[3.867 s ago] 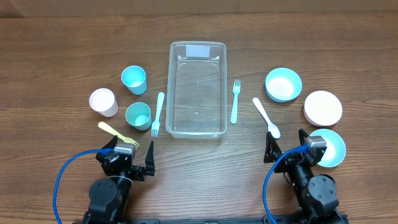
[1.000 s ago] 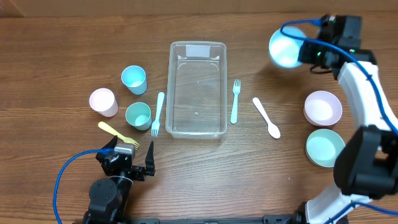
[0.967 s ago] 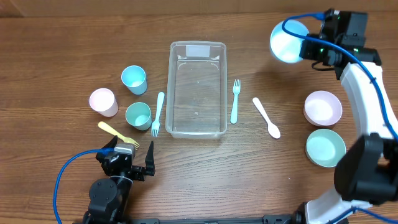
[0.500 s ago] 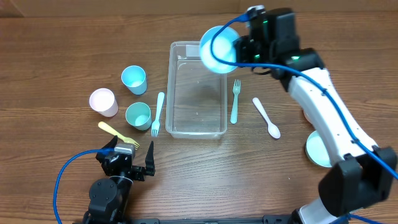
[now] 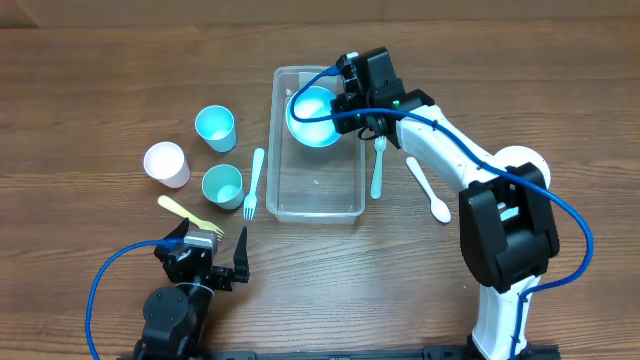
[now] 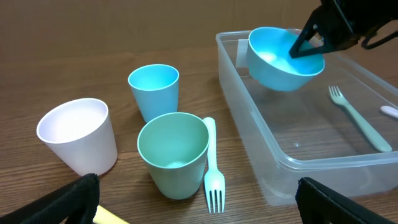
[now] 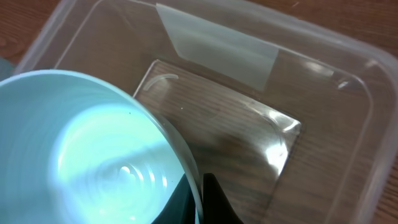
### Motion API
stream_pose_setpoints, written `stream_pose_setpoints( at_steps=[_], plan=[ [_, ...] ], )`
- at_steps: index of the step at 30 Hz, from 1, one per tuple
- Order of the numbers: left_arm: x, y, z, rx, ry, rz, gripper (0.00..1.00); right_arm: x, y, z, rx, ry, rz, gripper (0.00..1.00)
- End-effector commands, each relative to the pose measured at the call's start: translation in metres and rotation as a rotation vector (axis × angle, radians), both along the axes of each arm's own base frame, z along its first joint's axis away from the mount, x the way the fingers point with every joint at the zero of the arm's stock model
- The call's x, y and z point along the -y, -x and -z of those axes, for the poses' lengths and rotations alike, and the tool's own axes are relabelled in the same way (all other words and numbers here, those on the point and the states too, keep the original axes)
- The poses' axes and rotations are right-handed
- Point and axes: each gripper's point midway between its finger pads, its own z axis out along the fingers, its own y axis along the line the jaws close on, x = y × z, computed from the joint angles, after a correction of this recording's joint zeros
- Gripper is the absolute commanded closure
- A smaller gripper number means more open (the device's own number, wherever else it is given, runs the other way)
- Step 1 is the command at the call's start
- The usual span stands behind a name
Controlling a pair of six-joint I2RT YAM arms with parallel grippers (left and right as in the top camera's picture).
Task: Pack container
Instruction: 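Carry the teal bowl into the container and release it, then withdraw the right gripper to the pink bowl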
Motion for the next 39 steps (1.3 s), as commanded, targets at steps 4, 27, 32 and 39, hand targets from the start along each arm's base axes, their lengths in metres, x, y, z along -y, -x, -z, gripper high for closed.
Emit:
stream_pose_setpoints(
  at_steps=[4,27,32,39],
  plan=[
    [0.001,0.0,0.002,0.003,-0.008,0.009,0.0,-0.006,-0.006,-0.008,0.029,-0.016,-0.003,0.89],
    [0.001,0.0,0.002,0.003,-0.008,0.009,0.0,0.139,0.021,-0.183,0.16,-0.128,0.301,0.5],
    [0.001,0.0,0.002,0.003,-0.008,0.009,0.0,0.228,0.069,-0.204,0.092,-0.095,0.5,0.5],
    [0.001,0.0,0.002,0.003,-0.008,0.009,0.0,0.291,0.116,-0.165,-0.127,-0.061,0.683,0.44]
  ],
)
